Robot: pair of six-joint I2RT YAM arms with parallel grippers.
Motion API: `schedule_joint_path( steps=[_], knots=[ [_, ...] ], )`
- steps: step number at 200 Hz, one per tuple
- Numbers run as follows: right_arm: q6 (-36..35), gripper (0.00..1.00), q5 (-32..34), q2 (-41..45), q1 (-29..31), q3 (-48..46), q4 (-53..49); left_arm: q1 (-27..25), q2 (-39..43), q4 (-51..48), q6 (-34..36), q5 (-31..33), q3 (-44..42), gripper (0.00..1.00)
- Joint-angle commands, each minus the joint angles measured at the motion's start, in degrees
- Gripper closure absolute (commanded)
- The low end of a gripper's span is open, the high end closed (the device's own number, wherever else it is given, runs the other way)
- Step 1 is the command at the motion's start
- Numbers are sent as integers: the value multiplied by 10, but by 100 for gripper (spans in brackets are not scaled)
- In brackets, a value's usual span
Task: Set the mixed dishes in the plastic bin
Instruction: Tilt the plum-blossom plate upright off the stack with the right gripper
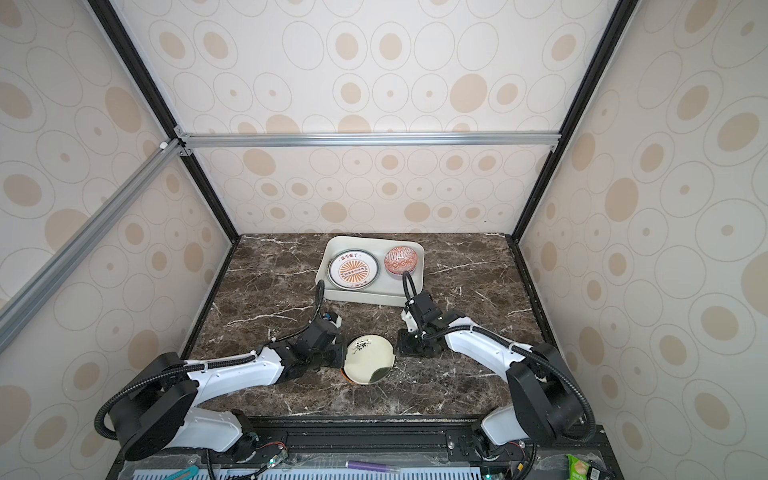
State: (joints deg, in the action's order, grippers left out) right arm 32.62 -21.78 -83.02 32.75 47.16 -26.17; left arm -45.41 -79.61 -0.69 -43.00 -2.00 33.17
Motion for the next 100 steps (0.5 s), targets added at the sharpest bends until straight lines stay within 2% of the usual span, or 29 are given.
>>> schedule_joint_path(
  steps=[1,35,100],
  knots=[
    [21,68,-43,-13,10,-10,32,2,-1,-1,4,-1,4,100],
    [24,72,-48,-23,17,-7,40,2,-5,3,4,1,5,100],
    [13,87,-26,-22,16,17,11,2,-10,4,7,1,12,100]
  ],
)
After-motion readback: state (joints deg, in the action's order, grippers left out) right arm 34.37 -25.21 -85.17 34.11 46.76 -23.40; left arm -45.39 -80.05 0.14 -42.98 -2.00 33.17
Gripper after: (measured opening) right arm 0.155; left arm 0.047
